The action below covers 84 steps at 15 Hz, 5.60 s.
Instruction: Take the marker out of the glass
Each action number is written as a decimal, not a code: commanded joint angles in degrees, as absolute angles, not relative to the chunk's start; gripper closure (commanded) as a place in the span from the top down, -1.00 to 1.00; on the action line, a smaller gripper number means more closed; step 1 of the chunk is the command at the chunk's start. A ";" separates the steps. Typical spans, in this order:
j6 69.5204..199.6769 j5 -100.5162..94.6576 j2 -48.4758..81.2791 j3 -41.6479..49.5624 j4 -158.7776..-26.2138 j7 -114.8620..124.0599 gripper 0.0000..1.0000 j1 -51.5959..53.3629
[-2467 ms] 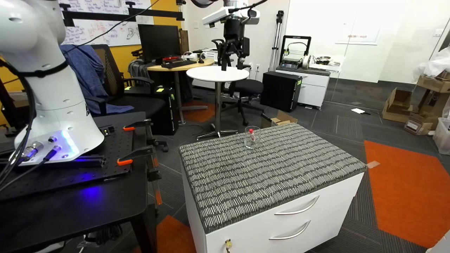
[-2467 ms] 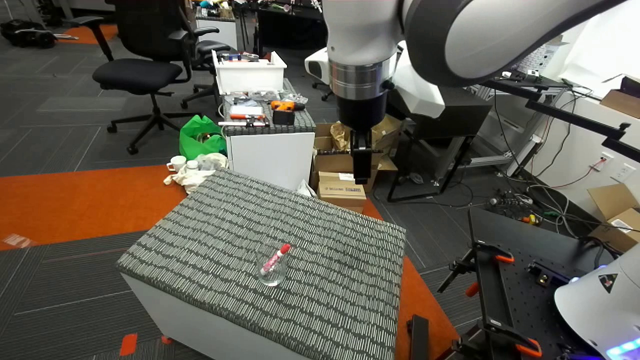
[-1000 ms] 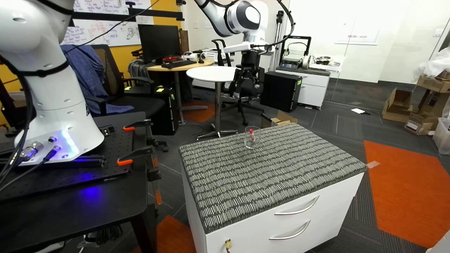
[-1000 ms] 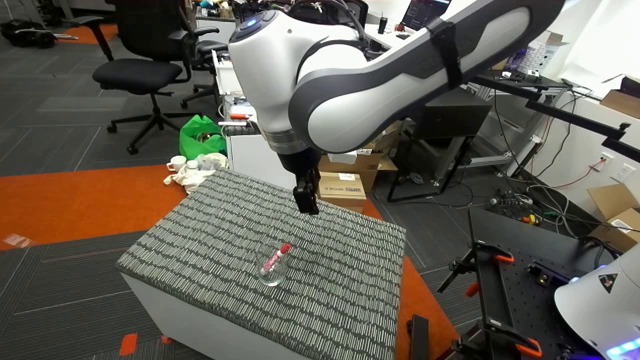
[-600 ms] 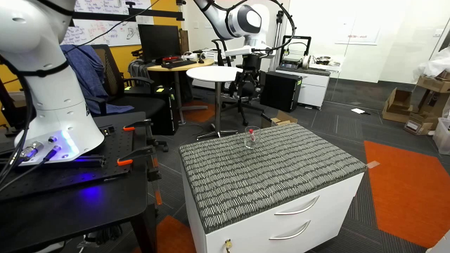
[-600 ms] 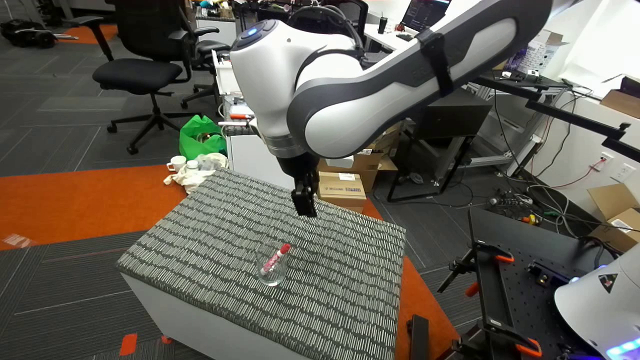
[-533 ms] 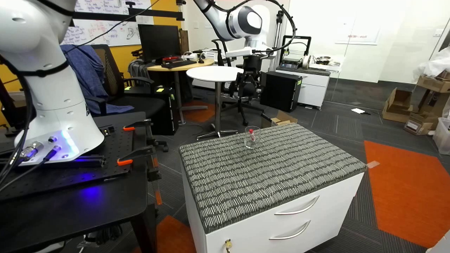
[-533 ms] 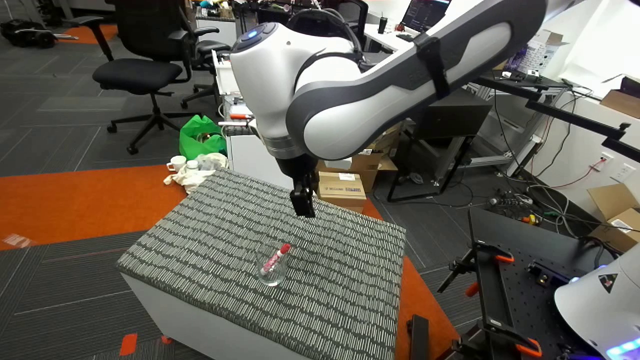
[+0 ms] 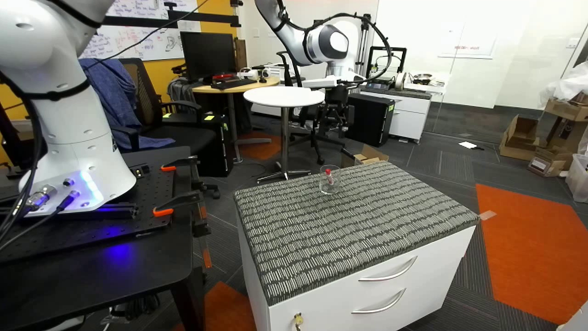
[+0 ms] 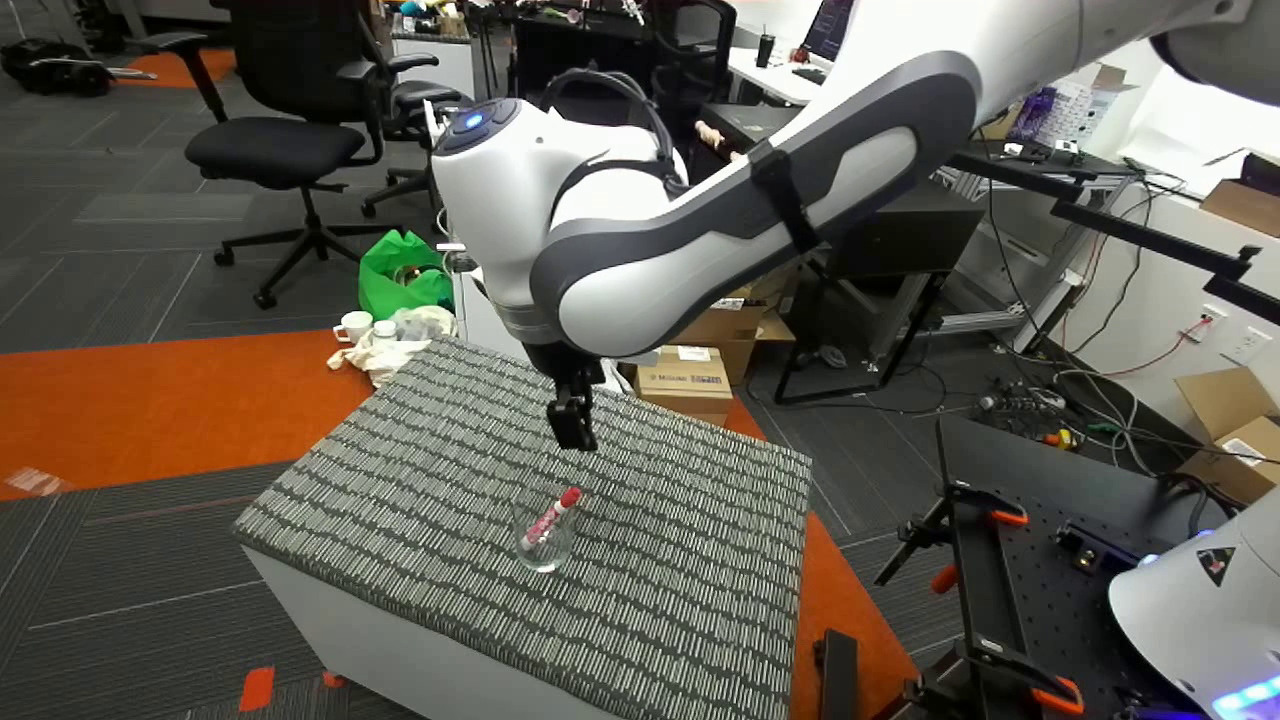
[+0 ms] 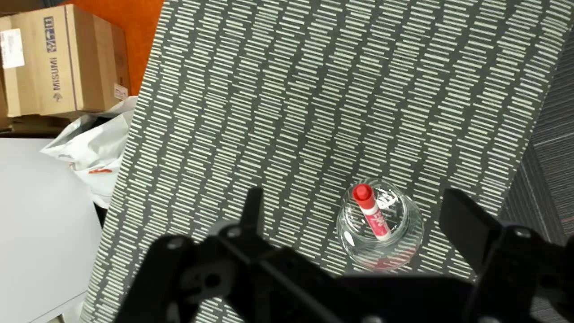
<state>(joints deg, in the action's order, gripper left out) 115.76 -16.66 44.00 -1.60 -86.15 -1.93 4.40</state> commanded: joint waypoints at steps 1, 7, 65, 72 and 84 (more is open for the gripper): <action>113.23 -15.19 49.56 -1.16 -78.83 -3.62 1.00 5.06; 111.83 -13.25 57.02 -1.88 -69.49 -5.77 1.00 5.11; 90.04 -9.19 82.43 -3.25 -35.20 -8.44 -0.28 4.04; 90.04 -9.28 82.45 -3.30 -35.09 -8.43 -0.91 4.11; 90.48 -10.23 77.00 -2.57 -36.20 -6.67 -0.91 4.59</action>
<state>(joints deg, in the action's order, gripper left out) 90.44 -9.92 79.66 -2.72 -35.14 -6.76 4.49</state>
